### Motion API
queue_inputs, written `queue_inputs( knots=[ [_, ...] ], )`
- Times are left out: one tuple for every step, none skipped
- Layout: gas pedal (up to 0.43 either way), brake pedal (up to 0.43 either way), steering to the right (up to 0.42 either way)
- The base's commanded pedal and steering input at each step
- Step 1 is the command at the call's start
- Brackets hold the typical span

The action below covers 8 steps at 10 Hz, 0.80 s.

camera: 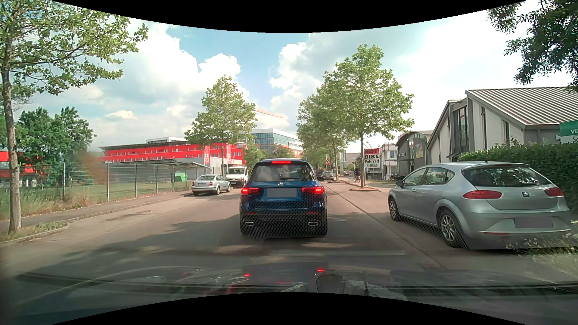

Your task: Follow the waypoints while adhering to traffic rules and regulations

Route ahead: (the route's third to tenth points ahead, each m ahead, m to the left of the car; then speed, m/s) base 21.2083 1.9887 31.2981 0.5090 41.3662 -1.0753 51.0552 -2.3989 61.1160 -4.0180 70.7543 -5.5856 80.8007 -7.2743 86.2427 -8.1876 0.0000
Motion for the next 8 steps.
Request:
queue_inputs(
  knots=[
    [0.000, 0.274, -0.005],
    [0.000, 0.274, -0.005],
    [0.000, 0.274, -0.005],
    [0.000, 0.274, -0.005],
    [0.000, 0.274, -0.005],
    [0.000, 0.274, -0.005],
    [0.000, 0.274, -0.005],
    [0.000, 0.274, -0.004]
  ],
)
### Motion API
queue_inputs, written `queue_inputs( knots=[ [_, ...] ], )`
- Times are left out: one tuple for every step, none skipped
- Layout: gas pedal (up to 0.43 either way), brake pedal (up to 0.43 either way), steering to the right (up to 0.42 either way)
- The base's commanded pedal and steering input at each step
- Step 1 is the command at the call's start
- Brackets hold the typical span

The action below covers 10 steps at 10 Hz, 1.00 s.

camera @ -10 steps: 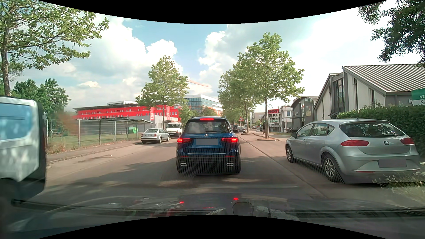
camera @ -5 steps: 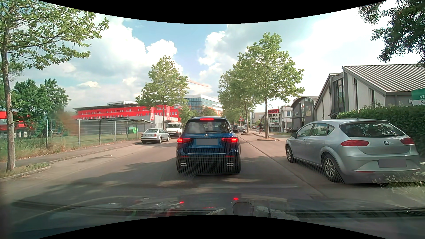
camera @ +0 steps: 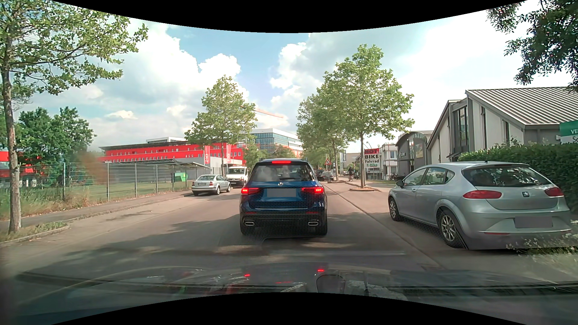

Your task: Follow the waypoints while adhering to traffic rules and regulations

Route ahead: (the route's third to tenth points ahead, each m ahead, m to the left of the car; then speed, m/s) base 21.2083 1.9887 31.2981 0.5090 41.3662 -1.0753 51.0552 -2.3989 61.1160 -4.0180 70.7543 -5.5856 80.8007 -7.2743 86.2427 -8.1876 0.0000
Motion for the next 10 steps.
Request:
queue_inputs(
  knots=[
    [0.000, 0.274, -0.005],
    [0.000, 0.274, -0.005],
    [0.000, 0.274, -0.005],
    [0.000, 0.274, -0.005],
    [0.000, 0.274, -0.005],
    [0.000, 0.274, -0.005],
    [0.000, 0.274, -0.005],
    [0.000, 0.274, -0.005],
    [0.000, 0.274, -0.005],
    [0.000, 0.274, -0.004]
  ],
)
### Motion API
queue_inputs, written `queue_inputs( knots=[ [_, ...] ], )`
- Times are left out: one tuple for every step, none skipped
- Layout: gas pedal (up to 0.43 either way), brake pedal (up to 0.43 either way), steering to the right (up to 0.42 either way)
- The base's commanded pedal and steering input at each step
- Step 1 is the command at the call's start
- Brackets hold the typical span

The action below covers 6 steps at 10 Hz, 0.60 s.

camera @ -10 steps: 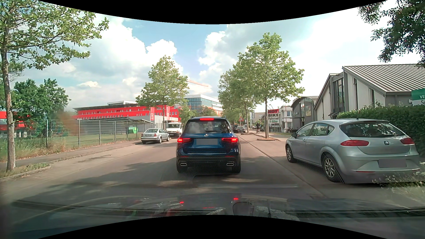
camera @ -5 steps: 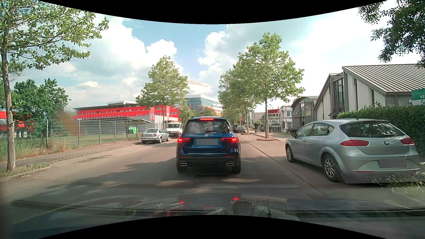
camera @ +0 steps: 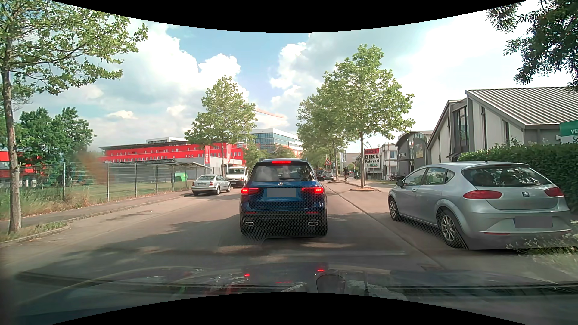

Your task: Follow the waypoints while adhering to traffic rules and regulations

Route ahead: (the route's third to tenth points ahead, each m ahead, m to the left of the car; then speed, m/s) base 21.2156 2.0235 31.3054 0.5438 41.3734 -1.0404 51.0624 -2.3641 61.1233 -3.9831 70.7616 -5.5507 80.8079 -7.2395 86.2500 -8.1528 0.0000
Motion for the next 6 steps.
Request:
queue_inputs(
  knots=[
    [0.000, 0.274, -0.005],
    [0.000, 0.274, -0.005],
    [0.000, 0.274, -0.005],
    [0.000, 0.274, -0.005],
    [0.000, 0.274, -0.005],
    [0.000, 0.274, -0.005]
  ],
)
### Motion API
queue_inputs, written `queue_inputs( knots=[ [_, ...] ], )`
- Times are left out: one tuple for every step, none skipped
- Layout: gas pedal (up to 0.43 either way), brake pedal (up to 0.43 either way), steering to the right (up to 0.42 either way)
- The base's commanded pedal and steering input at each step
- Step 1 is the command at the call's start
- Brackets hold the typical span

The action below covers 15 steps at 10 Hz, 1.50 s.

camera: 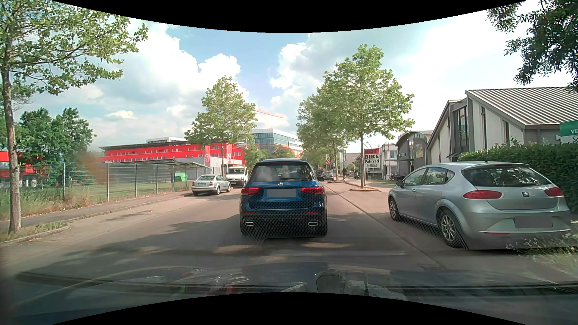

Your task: Follow the waypoints while adhering to traffic rules and regulations

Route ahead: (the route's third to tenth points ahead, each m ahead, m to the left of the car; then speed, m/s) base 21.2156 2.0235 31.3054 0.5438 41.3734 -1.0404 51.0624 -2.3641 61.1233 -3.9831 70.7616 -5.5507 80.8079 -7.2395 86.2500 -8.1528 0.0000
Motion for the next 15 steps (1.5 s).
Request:
queue_inputs(
  knots=[
    [0.000, 0.274, -0.005],
    [0.000, 0.274, -0.005],
    [0.000, 0.274, -0.005],
    [0.000, 0.274, -0.005],
    [0.000, 0.274, -0.005],
    [0.000, 0.274, -0.005],
    [0.000, 0.274, -0.005],
    [0.000, 0.274, -0.005],
    [0.000, 0.274, -0.004],
    [0.000, 0.274, -0.005],
    [0.000, 0.274, -0.004],
    [0.000, 0.274, -0.005],
    [0.000, 0.274, -0.005],
    [0.000, 0.274, -0.005],
    [0.000, 0.274, -0.005]
  ],
)
